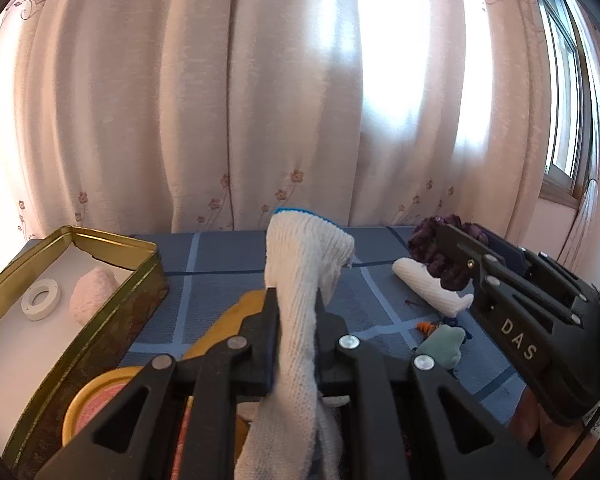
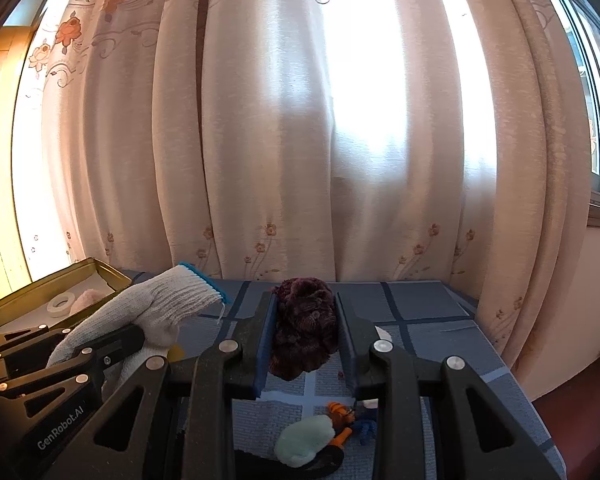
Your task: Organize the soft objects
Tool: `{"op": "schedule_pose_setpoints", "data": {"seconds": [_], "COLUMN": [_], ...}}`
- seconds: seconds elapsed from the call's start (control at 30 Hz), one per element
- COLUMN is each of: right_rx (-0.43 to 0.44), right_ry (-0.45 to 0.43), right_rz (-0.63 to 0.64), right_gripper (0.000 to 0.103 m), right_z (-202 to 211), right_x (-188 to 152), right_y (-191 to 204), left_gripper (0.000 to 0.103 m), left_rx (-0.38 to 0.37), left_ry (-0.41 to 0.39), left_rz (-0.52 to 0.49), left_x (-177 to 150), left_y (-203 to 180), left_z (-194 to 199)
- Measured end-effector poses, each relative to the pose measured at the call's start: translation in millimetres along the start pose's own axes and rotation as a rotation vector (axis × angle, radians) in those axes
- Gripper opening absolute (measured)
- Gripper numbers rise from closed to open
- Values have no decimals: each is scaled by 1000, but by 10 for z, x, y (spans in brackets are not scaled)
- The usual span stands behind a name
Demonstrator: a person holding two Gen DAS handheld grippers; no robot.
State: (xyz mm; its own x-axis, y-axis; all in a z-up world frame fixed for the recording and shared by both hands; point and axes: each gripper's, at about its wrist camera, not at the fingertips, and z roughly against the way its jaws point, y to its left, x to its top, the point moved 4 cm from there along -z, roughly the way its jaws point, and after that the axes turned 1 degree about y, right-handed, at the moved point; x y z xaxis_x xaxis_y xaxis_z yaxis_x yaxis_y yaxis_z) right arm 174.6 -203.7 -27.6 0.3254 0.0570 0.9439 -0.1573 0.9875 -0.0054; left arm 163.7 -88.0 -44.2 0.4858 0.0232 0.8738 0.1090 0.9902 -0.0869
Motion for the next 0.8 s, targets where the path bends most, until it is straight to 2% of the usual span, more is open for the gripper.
{"op": "schedule_pose_setpoints", "data": {"seconds": [0.8], "right_rx": [42], "right_ry": [5], "right_rz": [22], "right_gripper": [32], "right_z": [-36], "right_x": [9], "right_y": [284], "left_gripper": [11], "left_rx": [32], "left_ry": [-14], "left_rz": [32], "left_x": [-5], "left_y": [243], "left_z": [103]}}
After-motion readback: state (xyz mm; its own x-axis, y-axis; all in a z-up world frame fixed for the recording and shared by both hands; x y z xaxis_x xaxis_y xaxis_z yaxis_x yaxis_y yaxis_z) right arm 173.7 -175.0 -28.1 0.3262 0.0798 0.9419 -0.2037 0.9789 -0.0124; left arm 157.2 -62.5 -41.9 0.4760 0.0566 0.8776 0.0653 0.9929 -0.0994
